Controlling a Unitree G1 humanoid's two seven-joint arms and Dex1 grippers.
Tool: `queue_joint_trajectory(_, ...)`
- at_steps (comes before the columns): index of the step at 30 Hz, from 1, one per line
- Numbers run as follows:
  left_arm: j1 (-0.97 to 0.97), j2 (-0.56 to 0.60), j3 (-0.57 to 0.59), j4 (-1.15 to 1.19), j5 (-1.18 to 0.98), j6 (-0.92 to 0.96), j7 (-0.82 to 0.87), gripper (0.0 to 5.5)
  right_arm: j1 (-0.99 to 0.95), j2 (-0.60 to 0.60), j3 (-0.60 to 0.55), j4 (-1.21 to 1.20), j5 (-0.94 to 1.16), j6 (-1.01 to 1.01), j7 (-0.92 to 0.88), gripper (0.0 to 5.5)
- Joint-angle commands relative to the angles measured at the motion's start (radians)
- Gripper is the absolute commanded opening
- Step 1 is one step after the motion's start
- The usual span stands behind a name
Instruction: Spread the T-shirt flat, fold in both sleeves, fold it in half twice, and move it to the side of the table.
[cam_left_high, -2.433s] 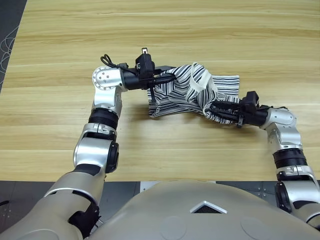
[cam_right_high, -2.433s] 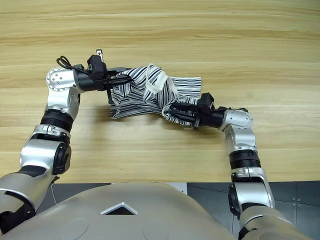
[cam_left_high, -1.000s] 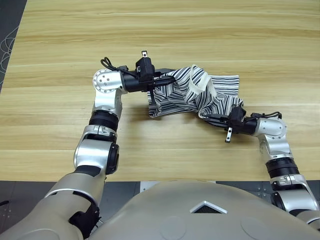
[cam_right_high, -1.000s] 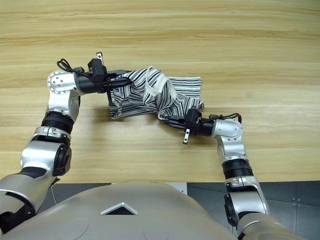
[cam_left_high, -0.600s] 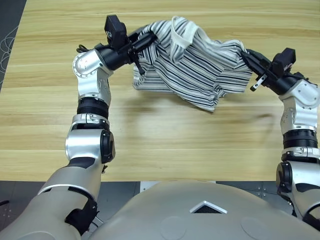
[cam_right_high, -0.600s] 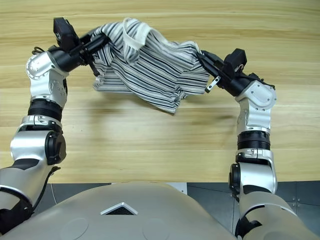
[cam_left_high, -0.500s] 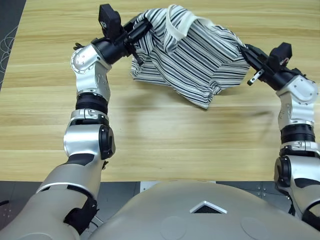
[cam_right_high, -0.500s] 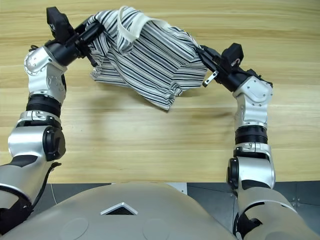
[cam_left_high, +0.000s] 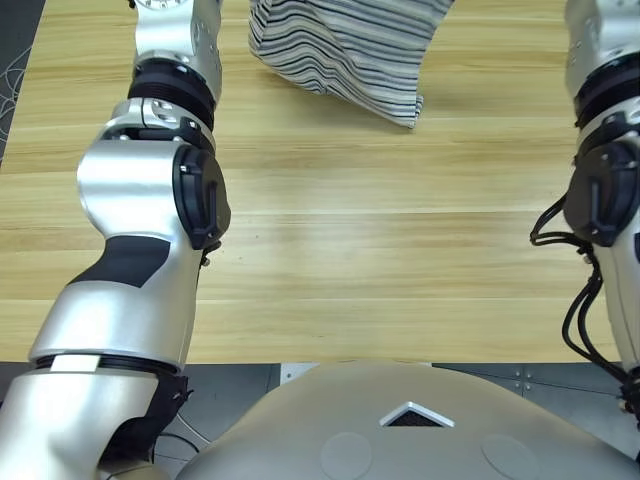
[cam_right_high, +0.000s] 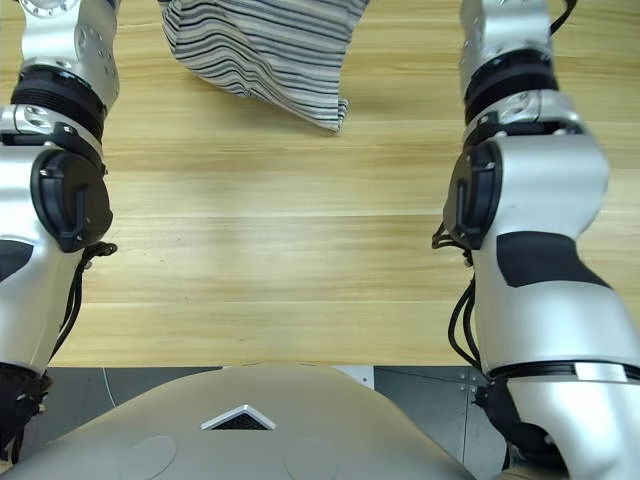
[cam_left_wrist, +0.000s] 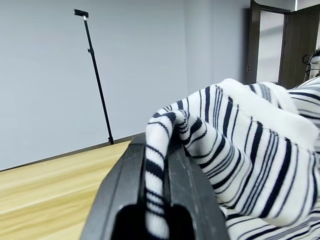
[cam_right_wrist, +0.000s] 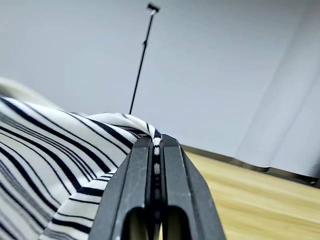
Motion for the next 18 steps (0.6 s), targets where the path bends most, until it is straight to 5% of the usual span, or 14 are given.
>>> queue_joint_trajectory(1, 0.006, 0.008, 0.019, 0.002, 0.004, -0.028, -0.101, 0.14, -0.021, -0.017, -0.024, -0.002, -0.001, -0.036, 0.056, 0.12)
queue_joint_trajectory(10, 0.424, 0.096, -0.012, -0.286, -0.236, -0.094, -1.118, 0.14, 0.309, -0.089, -0.129, -0.24, 0.259, 0.037, 0.815, 0.12)
queue_joint_trajectory(13, 0.678, 0.287, -0.219, -0.723, -0.548, 0.083, -1.176, 0.14, 0.563, -0.14, -0.08, -0.642, 0.428, 0.289, 1.078, 0.12)
queue_joint_trajectory(18, 0.773, 0.415, -0.204, -1.051, -0.892, 0.288, -1.176, 0.14, 0.86, -0.222, -0.042, -1.091, 0.582, 0.502, 1.237, 0.12)
